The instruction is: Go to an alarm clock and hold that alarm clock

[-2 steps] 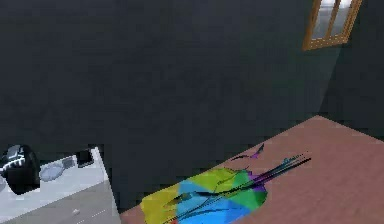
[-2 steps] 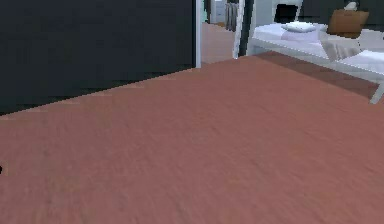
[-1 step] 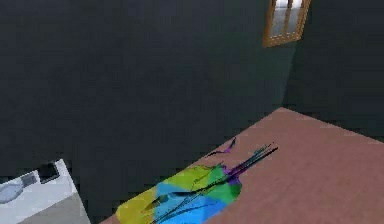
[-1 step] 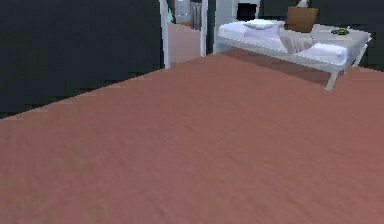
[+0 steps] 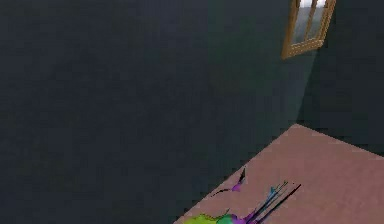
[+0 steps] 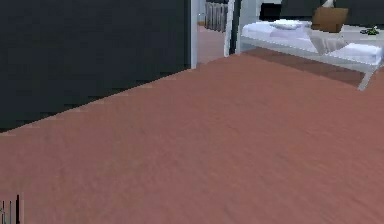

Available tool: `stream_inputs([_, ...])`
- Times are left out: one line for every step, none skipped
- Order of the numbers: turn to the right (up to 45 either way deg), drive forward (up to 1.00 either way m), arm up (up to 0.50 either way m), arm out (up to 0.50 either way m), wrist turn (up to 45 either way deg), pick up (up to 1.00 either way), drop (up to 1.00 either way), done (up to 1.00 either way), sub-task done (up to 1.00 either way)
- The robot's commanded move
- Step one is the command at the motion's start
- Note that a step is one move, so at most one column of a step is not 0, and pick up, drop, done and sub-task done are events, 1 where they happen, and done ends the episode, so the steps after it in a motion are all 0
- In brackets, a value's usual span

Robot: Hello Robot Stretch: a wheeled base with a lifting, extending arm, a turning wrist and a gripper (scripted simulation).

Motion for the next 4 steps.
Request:
stream_inputs([-45.0, 0.00, 0.00, 0.00, 0.0, 0.00, 0.00, 0.00, 0.00])
stream_inputs([-45.0, 0.00, 0.00, 0.00, 0.0, 0.00, 0.00, 0.00, 0.00])
stream_inputs([-45.0, 0.00, 0.00, 0.00, 0.0, 0.00, 0.00, 0.00, 0.00])
stream_inputs([-33.0, 0.00, 0.00, 0.00, 0.0, 0.00, 0.00, 0.00, 0.00])
